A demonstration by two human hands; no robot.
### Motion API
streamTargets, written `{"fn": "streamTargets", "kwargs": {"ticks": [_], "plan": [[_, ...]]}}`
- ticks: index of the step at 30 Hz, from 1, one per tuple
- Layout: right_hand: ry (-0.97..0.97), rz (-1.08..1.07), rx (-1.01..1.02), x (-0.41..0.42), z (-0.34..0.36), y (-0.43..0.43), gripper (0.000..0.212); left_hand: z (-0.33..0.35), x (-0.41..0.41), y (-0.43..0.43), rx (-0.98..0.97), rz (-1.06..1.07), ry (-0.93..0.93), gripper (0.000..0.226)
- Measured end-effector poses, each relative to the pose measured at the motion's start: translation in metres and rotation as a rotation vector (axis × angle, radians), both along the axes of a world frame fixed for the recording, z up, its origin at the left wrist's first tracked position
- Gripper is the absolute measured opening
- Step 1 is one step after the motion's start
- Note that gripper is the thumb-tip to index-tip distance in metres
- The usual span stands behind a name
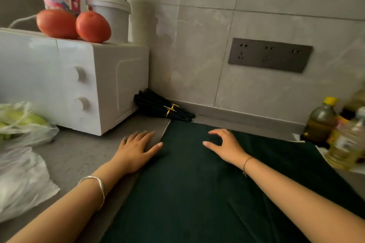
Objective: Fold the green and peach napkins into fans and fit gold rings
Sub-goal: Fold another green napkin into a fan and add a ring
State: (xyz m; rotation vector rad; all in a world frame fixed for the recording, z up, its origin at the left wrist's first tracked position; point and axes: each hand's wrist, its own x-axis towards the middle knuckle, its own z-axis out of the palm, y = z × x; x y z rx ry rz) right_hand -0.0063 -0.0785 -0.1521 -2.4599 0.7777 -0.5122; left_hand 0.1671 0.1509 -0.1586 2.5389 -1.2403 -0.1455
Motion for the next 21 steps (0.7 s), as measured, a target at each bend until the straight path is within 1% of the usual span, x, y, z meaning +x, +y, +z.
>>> {"fn": "streamTargets", "kwargs": {"ticks": [3,5,6,9,13,17,21], "plan": [[0.093,-0.021,0.027,-0.076,-0.006,0.014,0.052,0.008,-0.043,-0.010,0.067,-0.154,-0.029,0.101],[0.148,-0.047,0.032,-0.124,-0.005,0.027,0.056,0.015,-0.078,-0.015,0.098,-0.242,-0.010,0.119],[0.173,-0.051,0.035,-0.144,-0.004,0.033,0.057,0.017,-0.095,-0.016,0.107,-0.276,0.011,0.122],[0.240,-0.032,0.052,-0.204,0.000,0.059,0.063,0.018,-0.149,-0.013,0.154,-0.418,0.047,0.102],[0.324,0.063,0.046,-0.276,0.007,0.099,0.066,0.014,-0.209,0.009,0.185,-0.560,0.067,0.088],[0.439,0.177,0.009,-0.329,0.010,0.134,0.069,0.013,-0.250,0.036,0.189,-0.647,0.063,0.092],[0.545,0.238,-0.153,-0.353,0.008,0.154,0.086,0.010,-0.272,0.053,0.223,-0.694,0.029,0.099]]}}
